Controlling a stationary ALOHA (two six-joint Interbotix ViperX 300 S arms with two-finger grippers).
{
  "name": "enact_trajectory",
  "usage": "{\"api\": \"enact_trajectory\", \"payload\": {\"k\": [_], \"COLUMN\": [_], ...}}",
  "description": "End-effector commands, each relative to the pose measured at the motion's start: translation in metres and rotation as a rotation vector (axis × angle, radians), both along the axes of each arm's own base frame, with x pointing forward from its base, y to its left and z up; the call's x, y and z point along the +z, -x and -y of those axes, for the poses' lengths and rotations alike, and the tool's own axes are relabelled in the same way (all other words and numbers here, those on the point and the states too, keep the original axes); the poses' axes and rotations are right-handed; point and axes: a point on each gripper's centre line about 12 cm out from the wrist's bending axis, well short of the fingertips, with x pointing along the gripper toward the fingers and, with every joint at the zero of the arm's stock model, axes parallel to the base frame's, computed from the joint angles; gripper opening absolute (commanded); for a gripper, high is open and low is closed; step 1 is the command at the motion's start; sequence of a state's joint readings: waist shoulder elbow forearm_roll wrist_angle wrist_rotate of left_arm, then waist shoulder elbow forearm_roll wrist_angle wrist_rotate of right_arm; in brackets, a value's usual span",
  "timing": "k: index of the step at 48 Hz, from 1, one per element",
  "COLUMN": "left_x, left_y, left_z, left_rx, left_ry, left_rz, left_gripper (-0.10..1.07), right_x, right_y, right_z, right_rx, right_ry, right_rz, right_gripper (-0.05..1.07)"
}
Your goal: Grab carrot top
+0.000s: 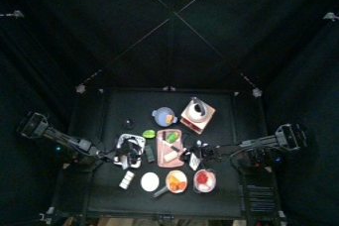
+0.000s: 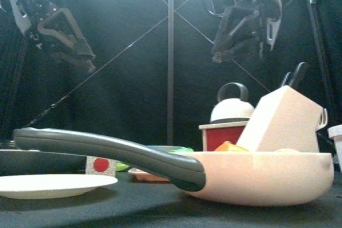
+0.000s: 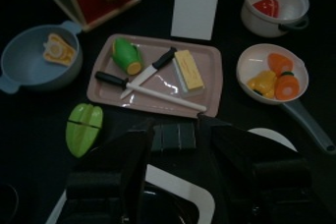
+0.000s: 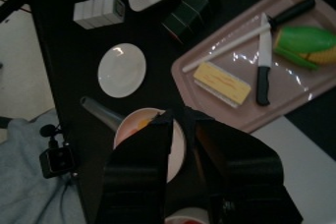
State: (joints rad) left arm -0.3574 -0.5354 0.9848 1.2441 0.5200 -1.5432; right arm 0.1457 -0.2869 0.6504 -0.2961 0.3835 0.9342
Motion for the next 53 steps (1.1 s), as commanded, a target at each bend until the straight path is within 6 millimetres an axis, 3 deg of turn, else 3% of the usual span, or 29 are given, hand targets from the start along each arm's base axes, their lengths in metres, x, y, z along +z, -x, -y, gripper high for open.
{"api": "enact_trajectory", "payload": {"k": [1, 14, 30, 42, 53], "left_x": [0.016, 0.021, 0.011, 0.008, 0.005], "left_y": [-0.005, 0.006, 0.005, 0.006, 0.007], "left_z": [0.002, -0.003, 0.016, 0.015, 0.014], "left_rx": [-0.016, -0.001, -0.161, -0.161, -0.158], "left_ry": [-0.012, 0.016, 0.070, 0.071, 0.071], "left_rz": [0.050, 0.086, 0.078, 0.069, 0.061], "left_gripper": [0.80, 0.80, 0.80, 0.81, 0.80], "right_x": [0.013, -0.008, -0.020, -0.037, -0.047], "right_y": [-0.002, -0.003, -0.018, -0.022, -0.032], "right_z": [-0.005, -0.016, -0.071, -0.110, -0.125], "right_rx": [-0.025, -0.111, 0.041, 0.185, 0.270], "right_ry": [-0.029, -0.164, -0.139, -0.045, 0.077], "right_rz": [-0.043, -0.300, -0.281, -0.241, -0.209], "right_gripper": [0.62, 0.62, 0.61, 0.61, 0.61]}}
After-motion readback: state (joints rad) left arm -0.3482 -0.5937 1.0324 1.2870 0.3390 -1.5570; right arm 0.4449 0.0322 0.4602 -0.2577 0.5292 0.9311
